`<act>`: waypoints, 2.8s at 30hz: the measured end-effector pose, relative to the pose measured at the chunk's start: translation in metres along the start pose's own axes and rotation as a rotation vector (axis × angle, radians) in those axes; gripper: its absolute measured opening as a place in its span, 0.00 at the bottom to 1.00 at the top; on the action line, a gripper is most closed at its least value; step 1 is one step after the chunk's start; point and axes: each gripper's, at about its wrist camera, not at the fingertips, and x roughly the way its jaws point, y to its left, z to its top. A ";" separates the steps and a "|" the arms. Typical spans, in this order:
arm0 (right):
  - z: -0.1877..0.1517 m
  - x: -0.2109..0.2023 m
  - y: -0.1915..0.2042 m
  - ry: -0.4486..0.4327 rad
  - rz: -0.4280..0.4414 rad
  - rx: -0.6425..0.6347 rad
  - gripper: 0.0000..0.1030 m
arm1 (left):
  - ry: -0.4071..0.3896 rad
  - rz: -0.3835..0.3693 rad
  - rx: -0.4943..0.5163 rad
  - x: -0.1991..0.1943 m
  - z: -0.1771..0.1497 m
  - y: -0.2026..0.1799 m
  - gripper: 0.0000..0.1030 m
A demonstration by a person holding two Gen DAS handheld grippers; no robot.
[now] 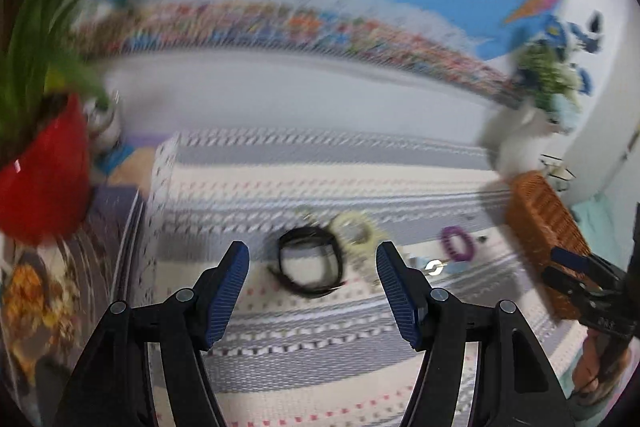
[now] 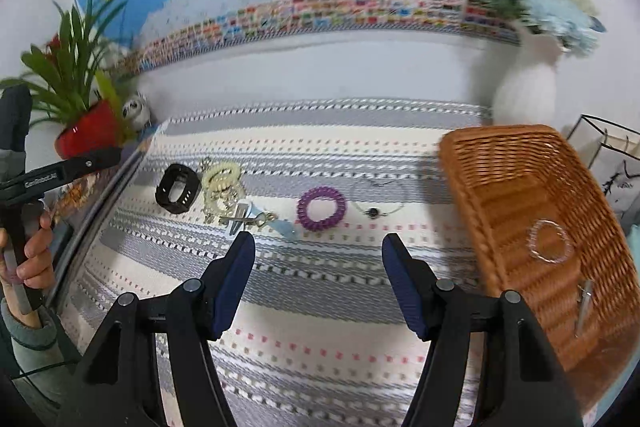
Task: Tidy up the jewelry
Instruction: 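Move both open tools back over the jewelry on the mat, then close the left tool on the black watch while the right tool grasps the purple coil hair tie, then drop the watch from the left tool into the basket while the right tool releases the hair tie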
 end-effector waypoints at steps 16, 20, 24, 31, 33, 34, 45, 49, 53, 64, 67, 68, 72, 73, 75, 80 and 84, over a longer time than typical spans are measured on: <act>0.014 0.064 -0.018 0.144 0.039 0.097 0.51 | 0.109 0.025 -0.066 0.072 -0.018 0.023 0.51; 0.020 0.079 -0.026 0.176 0.062 0.159 0.46 | 0.111 0.013 -0.058 0.077 -0.020 0.021 0.51; 0.023 0.099 -0.026 0.220 0.043 0.190 0.42 | 0.128 -0.004 -0.064 0.083 -0.021 0.021 0.51; 0.024 0.127 -0.022 0.263 0.009 0.207 0.36 | 0.155 -0.037 -0.113 0.091 -0.025 0.031 0.47; 0.025 0.128 -0.020 0.245 -0.007 0.198 0.34 | 0.157 -0.041 -0.114 0.092 -0.026 0.030 0.47; 0.025 0.129 -0.019 0.238 -0.013 0.193 0.33 | 0.152 -0.037 -0.107 0.091 -0.028 0.029 0.47; 0.022 0.138 0.013 0.173 -0.206 0.004 0.13 | 0.130 -0.016 -0.091 0.093 -0.026 0.022 0.26; 0.021 0.132 0.012 0.173 -0.164 0.005 0.12 | 0.104 -0.012 -0.079 0.087 -0.025 0.022 0.21; 0.024 0.122 0.013 0.158 -0.112 0.028 0.12 | 0.052 -0.038 -0.060 0.073 -0.023 0.020 0.17; 0.020 0.070 0.008 0.093 -0.082 0.039 0.12 | 0.032 -0.109 -0.032 0.061 -0.024 0.006 0.16; 0.017 0.060 0.006 0.088 -0.070 0.046 0.12 | 0.005 -0.123 -0.018 0.052 -0.023 0.000 0.05; 0.016 0.057 0.006 0.084 -0.070 0.045 0.12 | -0.004 -0.130 -0.016 0.049 -0.022 -0.001 0.01; 0.015 0.047 0.000 0.073 -0.075 0.049 0.12 | 0.016 -0.098 0.012 0.048 -0.021 -0.003 0.01; 0.014 0.047 -0.001 0.073 -0.076 0.052 0.12 | 0.034 -0.104 0.021 0.050 -0.022 -0.002 0.01; 0.013 0.045 -0.005 0.075 -0.073 0.062 0.12 | 0.069 -0.100 0.028 0.054 -0.025 0.000 0.03; 0.008 0.043 -0.010 0.075 -0.060 0.066 0.12 | 0.102 -0.035 0.083 0.053 -0.033 0.002 0.41; 0.006 0.044 -0.008 0.073 -0.040 0.064 0.12 | 0.151 0.001 0.100 0.067 -0.035 0.003 0.54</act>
